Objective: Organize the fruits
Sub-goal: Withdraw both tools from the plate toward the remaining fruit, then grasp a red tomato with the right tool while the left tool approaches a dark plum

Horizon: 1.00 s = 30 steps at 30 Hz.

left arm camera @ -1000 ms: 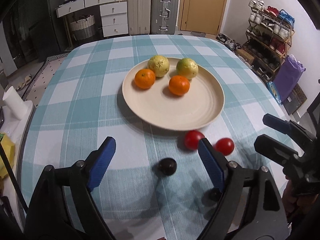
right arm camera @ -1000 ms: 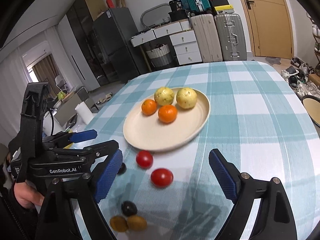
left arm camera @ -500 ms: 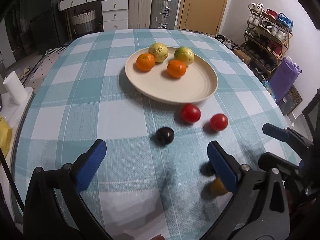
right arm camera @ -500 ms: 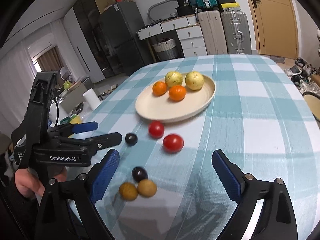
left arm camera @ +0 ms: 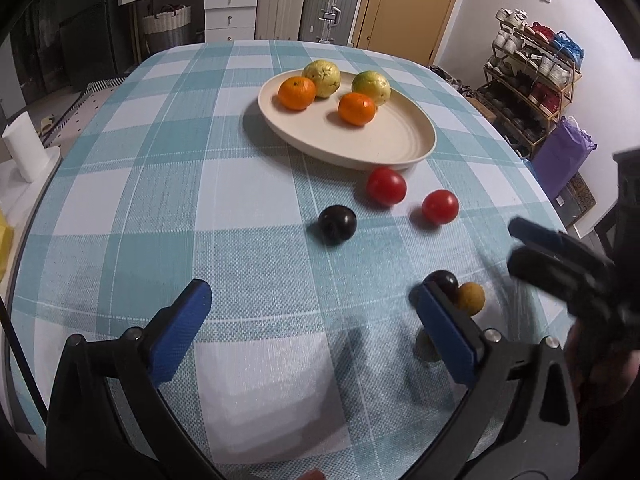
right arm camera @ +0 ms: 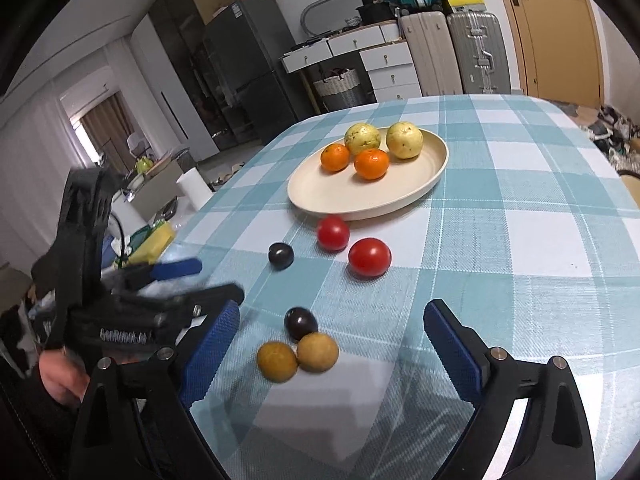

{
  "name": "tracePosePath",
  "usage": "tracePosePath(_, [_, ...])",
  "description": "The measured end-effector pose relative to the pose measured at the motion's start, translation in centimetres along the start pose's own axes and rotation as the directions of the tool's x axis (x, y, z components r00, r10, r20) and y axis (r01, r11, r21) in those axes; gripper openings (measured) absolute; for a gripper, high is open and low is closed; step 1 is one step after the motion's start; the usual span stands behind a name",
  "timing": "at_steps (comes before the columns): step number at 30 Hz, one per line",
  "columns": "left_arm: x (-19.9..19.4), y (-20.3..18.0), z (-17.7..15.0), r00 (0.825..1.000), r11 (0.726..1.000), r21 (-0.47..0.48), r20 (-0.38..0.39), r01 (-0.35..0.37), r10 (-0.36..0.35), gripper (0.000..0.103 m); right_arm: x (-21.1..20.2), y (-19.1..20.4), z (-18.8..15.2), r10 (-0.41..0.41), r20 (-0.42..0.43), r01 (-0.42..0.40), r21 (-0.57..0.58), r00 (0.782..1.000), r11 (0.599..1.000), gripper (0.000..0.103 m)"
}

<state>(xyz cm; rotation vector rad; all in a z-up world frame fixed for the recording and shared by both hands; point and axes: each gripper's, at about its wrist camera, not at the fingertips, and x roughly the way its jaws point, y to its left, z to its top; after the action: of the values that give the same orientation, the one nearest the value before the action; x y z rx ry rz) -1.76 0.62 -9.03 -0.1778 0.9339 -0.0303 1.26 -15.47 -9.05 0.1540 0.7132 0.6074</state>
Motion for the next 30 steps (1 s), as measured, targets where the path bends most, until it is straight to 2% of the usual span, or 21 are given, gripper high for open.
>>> tracePosePath(6, [0.6,1.0,0.0,1.0,1.0,-0.026,-0.01,0.015,-0.016,0.102,1.6,-0.9,1.6,0.003,0.001,-0.003,0.036,1.0,0.999,0.095])
tracePosePath(12, [1.1,1.8,0.4,1.0,0.999,-0.045,-0.015,0.026,-0.027,0.102,3.8,-1.2,2.7,-0.012,-0.033,0.013,0.036,0.999,0.999,0.084])
tracePosePath(16, [1.4,2.2,0.9,0.999,0.998,-0.052,-0.011,0.035,-0.035,0.102,5.1,-1.8,3.1,-0.02,-0.059,0.024,0.061,0.998,0.998,0.07])
tracePosePath(17, [1.5,2.3,1.0,0.999,0.998,-0.054,-0.01,0.038,-0.039,0.102,5.4,-1.9,3.2,-0.015,-0.069,0.019,0.064,0.998,0.998,0.06])
tracePosePath(18, [1.5,2.3,1.2,0.999,0.998,-0.055,-0.011,0.041,-0.042,0.102,5.6,-2.0,3.2,-0.018,-0.076,0.023,0.063,0.997,0.998,0.056])
tracePosePath(21, [1.8,2.4,1.5,0.998,0.997,-0.055,-0.013,0.062,-0.062,0.101,6.2,-2.2,3.2,-0.039,-0.098,0.046,0.067,0.994,0.997,0.05])
tracePosePath(22, [1.9,2.3,1.6,0.998,0.997,-0.054,-0.014,0.063,-0.064,0.102,6.4,-2.3,3.2,-0.032,-0.103,0.04,0.071,0.994,0.997,0.038])
tracePosePath(23, [2.0,2.3,1.7,0.998,0.997,-0.052,-0.016,0.064,-0.065,0.102,6.4,-2.4,3.2,-0.037,-0.104,0.045,0.071,0.994,0.996,0.033])
tracePosePath(30, [2.4,1.9,2.3,0.997,0.997,-0.041,-0.021,0.071,-0.072,0.101,6.1,-2.5,3.0,-0.04,-0.09,0.046,0.057,0.995,0.997,0.032])
